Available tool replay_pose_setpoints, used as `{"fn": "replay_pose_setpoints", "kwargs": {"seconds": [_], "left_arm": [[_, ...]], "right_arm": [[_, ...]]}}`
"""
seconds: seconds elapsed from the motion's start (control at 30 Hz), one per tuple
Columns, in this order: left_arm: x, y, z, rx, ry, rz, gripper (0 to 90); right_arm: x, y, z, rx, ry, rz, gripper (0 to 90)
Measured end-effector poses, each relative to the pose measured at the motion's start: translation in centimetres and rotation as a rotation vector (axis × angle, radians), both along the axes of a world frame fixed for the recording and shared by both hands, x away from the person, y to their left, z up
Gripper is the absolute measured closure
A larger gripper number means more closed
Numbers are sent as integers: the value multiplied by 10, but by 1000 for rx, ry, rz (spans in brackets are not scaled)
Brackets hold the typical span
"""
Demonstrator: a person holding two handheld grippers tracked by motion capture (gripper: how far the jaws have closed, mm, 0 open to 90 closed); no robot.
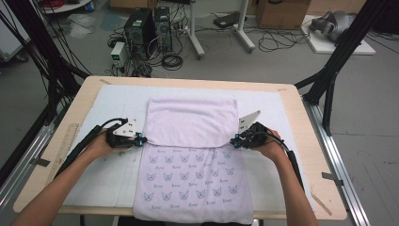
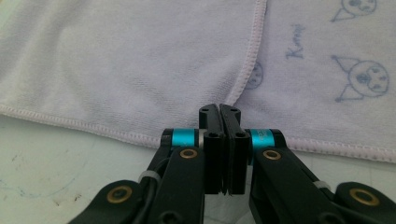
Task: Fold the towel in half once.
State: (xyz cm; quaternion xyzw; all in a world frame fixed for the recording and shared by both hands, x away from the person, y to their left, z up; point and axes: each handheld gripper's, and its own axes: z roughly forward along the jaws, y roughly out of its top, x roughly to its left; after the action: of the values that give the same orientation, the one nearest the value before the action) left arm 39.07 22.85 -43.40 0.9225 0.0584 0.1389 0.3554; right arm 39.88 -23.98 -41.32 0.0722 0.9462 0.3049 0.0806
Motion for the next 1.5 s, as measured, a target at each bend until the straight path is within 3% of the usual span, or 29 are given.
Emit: {"fn": "replay_pose_setpoints", "kwargs": {"seconds": [0.27,0.5,0.73,0.87,1.0,1.13,1.33,1.5], "left_arm": [[-4,1,8,-47,53,22,889],[-15,0,21,-93,95,0,889],[-31,3,29,-135,103,-51,889],[-39,7,29,-137,109,-76,889],[-48,13,27,-168,128,-106,889],[-58,15,24,-165,129,-126,888],[-72,12,26,-168,180,-173,889],[-83,9,24,-159,188,-199,888]], "right_arm": [[0,-5,4,44,23,-18,870],[-8,-17,14,89,19,-8,870],[-23,-24,20,92,13,37,870],[-32,-27,20,104,24,54,870],[-46,-26,21,104,33,99,869],[-58,-25,19,88,42,134,869],[-77,-22,16,71,67,175,869],[-88,-26,19,67,76,192,869]]}}
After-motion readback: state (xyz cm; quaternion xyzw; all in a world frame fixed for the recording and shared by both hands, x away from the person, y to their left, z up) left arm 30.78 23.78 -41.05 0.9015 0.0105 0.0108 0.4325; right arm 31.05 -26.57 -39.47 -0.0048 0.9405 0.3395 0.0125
